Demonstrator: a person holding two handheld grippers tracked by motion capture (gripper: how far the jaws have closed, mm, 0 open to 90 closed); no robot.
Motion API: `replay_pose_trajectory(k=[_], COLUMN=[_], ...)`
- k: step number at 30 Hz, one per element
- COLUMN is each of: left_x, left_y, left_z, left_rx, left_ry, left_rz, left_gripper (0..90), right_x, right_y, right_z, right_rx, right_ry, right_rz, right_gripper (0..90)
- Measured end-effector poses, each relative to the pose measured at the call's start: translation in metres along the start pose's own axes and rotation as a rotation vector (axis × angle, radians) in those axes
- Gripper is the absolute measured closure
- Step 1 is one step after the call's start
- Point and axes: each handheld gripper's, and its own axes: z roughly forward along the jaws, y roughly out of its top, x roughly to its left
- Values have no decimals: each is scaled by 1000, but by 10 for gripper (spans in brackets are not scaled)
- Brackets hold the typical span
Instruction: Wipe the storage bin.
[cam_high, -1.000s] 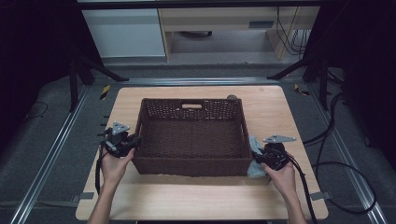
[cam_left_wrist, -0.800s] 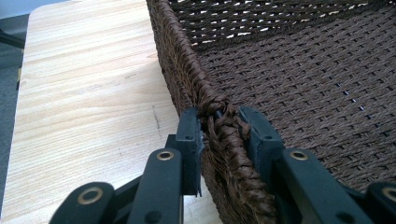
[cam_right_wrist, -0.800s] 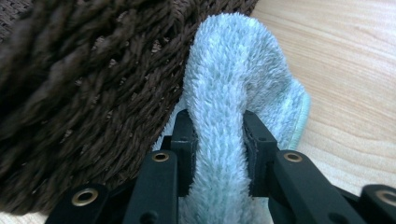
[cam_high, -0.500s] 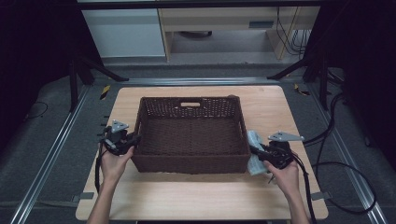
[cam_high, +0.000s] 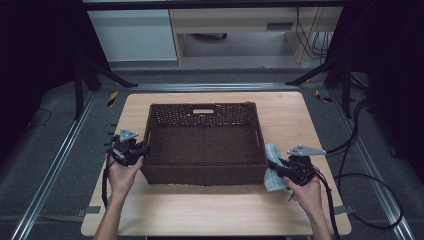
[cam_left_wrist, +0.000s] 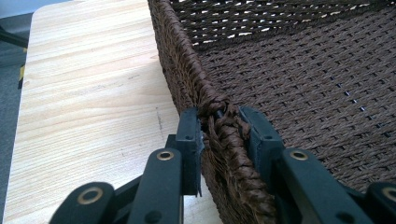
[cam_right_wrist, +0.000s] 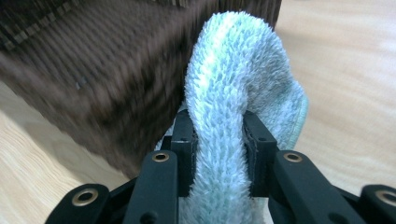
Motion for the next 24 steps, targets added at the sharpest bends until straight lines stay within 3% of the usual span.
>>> replay_pose_trajectory(k=[6,8,13,19,21,24], left_x=[7,8,9,10,10,10], left_y=[0,1,0,0,0,0], left_z=[1,2,2,2,2,2], left_rx=[-6,-3,-2,-1,-1,1], left_ry=[-7,-8,-14,-20,-21,-23], left_rz=[-11,-7,-14,-19,-19,-21], left_gripper=[698,697,693,690,689,688], right_x=[1,2,4,8,11,15], right_y=[-7,-8,-7,7,10,6], right_z=[25,27,15,-25,-29,-27], right_rx=[93,99,56,-101,-112,-88], right_ry=[-13,-11,1,30,35,29], right_rz=[-12,-3,5,12,-1,-14], right_gripper=[710,710,708,709,709,710])
